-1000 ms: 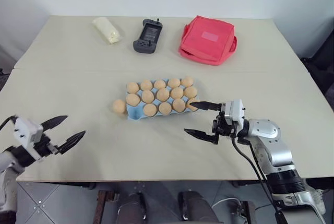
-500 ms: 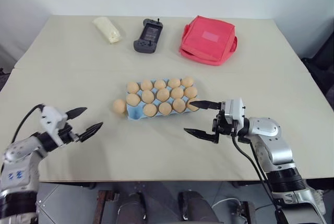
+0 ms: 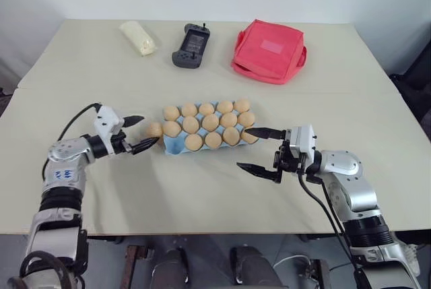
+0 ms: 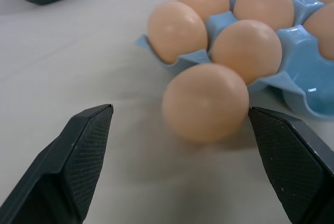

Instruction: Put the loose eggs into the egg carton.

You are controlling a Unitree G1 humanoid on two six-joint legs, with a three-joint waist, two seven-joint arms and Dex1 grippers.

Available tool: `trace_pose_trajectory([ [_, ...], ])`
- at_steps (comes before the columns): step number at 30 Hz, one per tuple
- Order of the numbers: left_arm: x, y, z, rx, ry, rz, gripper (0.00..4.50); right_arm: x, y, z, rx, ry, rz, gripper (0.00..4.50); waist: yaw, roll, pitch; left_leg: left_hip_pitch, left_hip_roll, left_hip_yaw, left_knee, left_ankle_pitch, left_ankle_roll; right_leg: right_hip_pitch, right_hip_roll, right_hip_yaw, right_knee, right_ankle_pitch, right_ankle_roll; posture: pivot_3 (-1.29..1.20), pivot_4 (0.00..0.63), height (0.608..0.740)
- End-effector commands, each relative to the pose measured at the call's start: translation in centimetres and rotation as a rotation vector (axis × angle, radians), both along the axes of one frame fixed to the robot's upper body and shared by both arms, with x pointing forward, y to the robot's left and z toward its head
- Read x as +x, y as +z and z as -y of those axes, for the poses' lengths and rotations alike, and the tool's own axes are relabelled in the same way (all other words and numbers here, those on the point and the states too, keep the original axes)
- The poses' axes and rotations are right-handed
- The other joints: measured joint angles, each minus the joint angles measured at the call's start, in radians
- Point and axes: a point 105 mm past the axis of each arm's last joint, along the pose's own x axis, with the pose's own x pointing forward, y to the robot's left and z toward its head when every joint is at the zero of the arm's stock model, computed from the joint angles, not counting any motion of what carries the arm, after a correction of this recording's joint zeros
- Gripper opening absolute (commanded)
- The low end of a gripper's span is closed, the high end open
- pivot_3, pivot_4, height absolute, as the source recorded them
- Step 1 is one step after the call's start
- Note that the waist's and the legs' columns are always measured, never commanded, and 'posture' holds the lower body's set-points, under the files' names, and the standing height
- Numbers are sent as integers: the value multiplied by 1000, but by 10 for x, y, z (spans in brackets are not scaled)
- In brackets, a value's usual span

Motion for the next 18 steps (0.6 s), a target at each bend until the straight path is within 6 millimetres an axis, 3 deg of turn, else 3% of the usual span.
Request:
trace_pose_trajectory([
  [1,3,3,9,36,-52,19,4379,-1,12,-2,27,3,46,4500,-1,0,0,0,0,0,0,0,0,0,0,0,0,0,0,0,150,740],
  [9,9,0,11,34,-51,10,4379,-1,14,0,24,-3,52,4500,0,0,0,0,0,0,2,0,0,0,0,0,1,0,0,0,150,740],
  [12,4,-1,5,40,-54,16,3828,-1,13,1,23,-6,52,4500,0,0,0,0,0,0,2,0,0,0,0,0,1,0,0,0,150,740],
  [16,-4,10,1,-20,-72,50,2617,-2,12,1,24,-6,49,4500,-1,0,0,0,1,0,2,0,0,0,0,0,2,0,0,0,150,740],
  [18,-11,24,3,-85,-111,72,2617,-2,12,0,24,-5,47,4500,-1,0,0,0,1,0,2,0,0,0,0,0,2,0,0,0,150,740],
])
